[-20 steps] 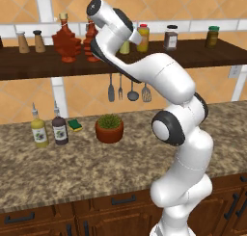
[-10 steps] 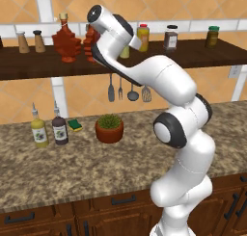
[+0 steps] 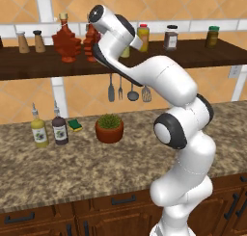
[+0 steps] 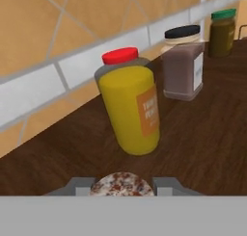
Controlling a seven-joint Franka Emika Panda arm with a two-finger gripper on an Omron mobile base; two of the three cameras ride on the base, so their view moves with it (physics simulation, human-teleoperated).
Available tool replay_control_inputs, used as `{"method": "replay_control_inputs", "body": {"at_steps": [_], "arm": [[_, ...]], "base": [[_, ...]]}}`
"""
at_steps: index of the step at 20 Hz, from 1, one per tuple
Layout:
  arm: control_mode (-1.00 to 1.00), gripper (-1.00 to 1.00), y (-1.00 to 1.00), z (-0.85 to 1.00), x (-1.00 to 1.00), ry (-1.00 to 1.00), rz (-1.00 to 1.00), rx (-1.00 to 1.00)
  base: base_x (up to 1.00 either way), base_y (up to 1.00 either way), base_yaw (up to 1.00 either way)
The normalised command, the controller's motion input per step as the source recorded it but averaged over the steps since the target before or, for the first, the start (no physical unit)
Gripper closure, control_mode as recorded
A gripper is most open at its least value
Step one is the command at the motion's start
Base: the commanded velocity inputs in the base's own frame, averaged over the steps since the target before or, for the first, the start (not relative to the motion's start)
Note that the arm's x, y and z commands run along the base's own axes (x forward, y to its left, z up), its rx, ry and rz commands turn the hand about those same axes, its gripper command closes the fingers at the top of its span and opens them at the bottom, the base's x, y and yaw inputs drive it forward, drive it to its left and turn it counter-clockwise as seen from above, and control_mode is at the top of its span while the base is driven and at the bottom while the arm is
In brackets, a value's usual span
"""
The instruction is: Put the shaker and condiment bottle from the counter next to their counterparts in the cabinet.
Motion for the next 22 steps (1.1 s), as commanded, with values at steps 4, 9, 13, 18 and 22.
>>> {"method": "replay_control_inputs", "body": {"at_steps": [4,9,13,18,22], "arm": [[-1.00,-1.00,0.00,0.00,0.00,0.00,0.00,0.05],[-1.00,-1.00,0.00,0.31,0.00,0.00,0.01,0.12],[-1.00,-1.00,0.00,0.50,0.00,0.04,0.02,0.11],[-1.00,-1.00,0.00,0.25,0.00,0.05,0.00,0.07],[-1.00,-1.00,0.04,0.13,0.00,0.04,0.00,0.04]], "base": [[0.00,0.00,0.00],[0.00,0.00,0.00],[0.00,0.00,0.00],[0.00,0.00,0.00],[0.00,0.00,0.00]]}}
